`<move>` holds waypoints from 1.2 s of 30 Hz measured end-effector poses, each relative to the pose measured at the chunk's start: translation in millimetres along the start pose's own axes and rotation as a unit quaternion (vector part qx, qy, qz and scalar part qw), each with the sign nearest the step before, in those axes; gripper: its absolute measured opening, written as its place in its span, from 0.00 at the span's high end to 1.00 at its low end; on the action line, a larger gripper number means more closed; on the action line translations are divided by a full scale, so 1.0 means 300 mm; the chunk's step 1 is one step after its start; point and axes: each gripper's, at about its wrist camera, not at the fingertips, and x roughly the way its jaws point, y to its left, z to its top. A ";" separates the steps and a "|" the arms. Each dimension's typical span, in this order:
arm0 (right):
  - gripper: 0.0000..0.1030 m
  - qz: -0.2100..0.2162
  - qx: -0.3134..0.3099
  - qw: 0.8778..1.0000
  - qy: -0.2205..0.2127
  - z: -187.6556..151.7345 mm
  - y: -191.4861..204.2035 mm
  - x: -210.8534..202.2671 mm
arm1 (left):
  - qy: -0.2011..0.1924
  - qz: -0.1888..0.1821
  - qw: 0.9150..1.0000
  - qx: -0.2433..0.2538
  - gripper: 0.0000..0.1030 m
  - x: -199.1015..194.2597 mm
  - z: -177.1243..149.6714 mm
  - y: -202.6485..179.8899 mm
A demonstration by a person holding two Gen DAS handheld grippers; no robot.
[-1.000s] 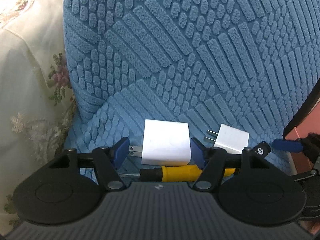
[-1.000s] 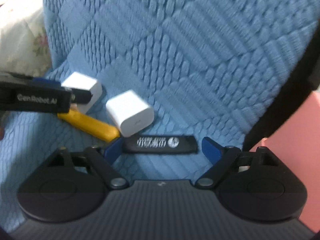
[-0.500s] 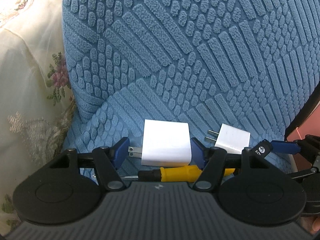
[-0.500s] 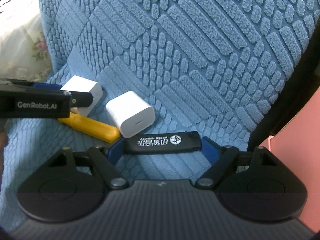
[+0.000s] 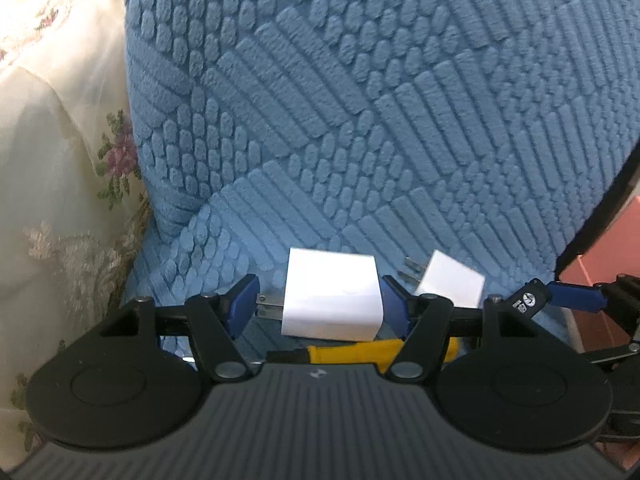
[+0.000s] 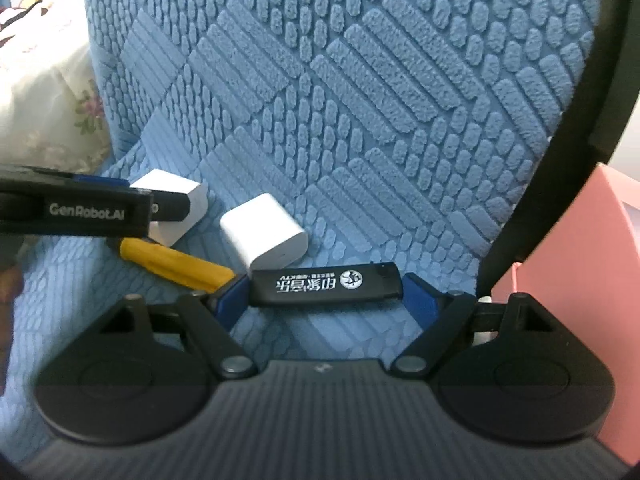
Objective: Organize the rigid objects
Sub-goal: 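Lift the white charger with the left tool while the right tool lifts the USB stick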
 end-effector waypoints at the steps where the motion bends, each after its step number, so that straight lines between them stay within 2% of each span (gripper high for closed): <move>1: 0.18 -0.001 0.001 1.000 -0.001 -0.005 0.000 -0.010 | -0.001 -0.001 1.000 -0.001 0.31 -0.006 -0.001 -0.004; 9: 0.18 0.007 0.000 1.000 -0.013 -0.041 0.003 -0.101 | -0.025 -0.005 1.000 -0.012 0.31 -0.116 -0.031 -0.015; 15: 0.18 0.011 -0.009 1.000 -0.018 -0.071 0.027 -0.145 | -0.026 -0.011 0.999 -0.017 0.31 -0.186 -0.082 -0.015; 28: 0.18 0.007 0.015 1.000 -0.021 -0.161 0.020 -0.258 | -0.010 -0.022 0.999 -0.027 0.31 -0.276 -0.213 -0.071; 36: 0.18 0.013 0.024 1.000 -0.006 -0.248 0.045 -0.322 | 0.016 -0.027 0.999 -0.040 0.31 -0.330 -0.331 -0.071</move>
